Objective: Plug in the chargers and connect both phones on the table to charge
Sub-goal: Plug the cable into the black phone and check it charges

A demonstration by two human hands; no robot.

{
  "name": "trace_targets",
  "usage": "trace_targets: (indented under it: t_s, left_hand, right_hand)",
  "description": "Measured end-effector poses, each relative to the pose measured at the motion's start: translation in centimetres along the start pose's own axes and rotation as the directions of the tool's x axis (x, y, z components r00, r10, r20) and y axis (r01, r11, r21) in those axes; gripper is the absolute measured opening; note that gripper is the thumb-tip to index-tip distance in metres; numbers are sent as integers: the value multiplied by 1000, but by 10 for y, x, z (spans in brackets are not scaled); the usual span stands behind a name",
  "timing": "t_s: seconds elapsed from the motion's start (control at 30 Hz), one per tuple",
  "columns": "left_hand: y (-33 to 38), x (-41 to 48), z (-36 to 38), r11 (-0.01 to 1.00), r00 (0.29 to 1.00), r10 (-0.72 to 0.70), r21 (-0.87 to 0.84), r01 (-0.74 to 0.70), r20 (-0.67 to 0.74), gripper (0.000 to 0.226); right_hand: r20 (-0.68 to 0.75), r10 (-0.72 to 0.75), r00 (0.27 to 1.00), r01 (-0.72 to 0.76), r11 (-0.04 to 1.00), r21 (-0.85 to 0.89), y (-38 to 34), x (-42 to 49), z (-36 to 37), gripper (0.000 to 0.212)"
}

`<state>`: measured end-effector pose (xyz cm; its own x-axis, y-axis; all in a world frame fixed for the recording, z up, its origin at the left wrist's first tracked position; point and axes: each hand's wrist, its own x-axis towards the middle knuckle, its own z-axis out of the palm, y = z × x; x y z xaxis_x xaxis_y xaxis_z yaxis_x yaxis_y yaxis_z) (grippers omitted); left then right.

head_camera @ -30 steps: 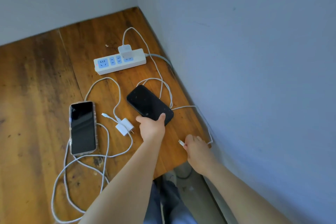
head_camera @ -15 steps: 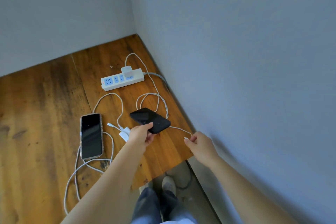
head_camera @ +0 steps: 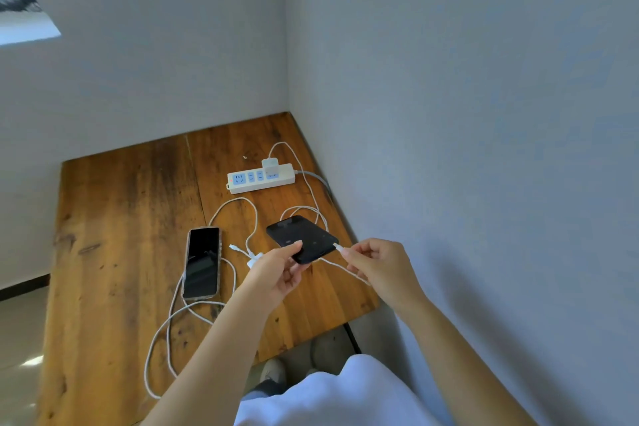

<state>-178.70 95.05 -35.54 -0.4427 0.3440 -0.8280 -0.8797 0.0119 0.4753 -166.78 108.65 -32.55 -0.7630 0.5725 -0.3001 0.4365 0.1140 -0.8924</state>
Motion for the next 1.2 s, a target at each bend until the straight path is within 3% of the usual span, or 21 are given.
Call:
trace_targets:
  t_s: [0.2, 0.33, 0.6, 1.2]
  left_hand:
    - [9, -8, 1, 999, 999, 45, -17, -45, -7, 35]
    - [14, -7, -2, 998, 998, 55, -14, -55, -9, 28]
    - [16, 2, -8, 997, 998, 65, 42, -64, -26, 17]
    - [19, 11, -5, 989, 985, 115, 109, -101, -131, 21]
  right_hand:
    - [20, -156, 988, 157, 970, -187, -3, 1, 19, 6]
    - [-26, -170, 985, 156, 949, -275, -1, 5, 28, 5]
    - [-49, -163, 985, 141, 942, -303, 0, 7, 36, 6]
    - [-133, -171, 976, 113, 924, -365, -2, 11, 48, 16]
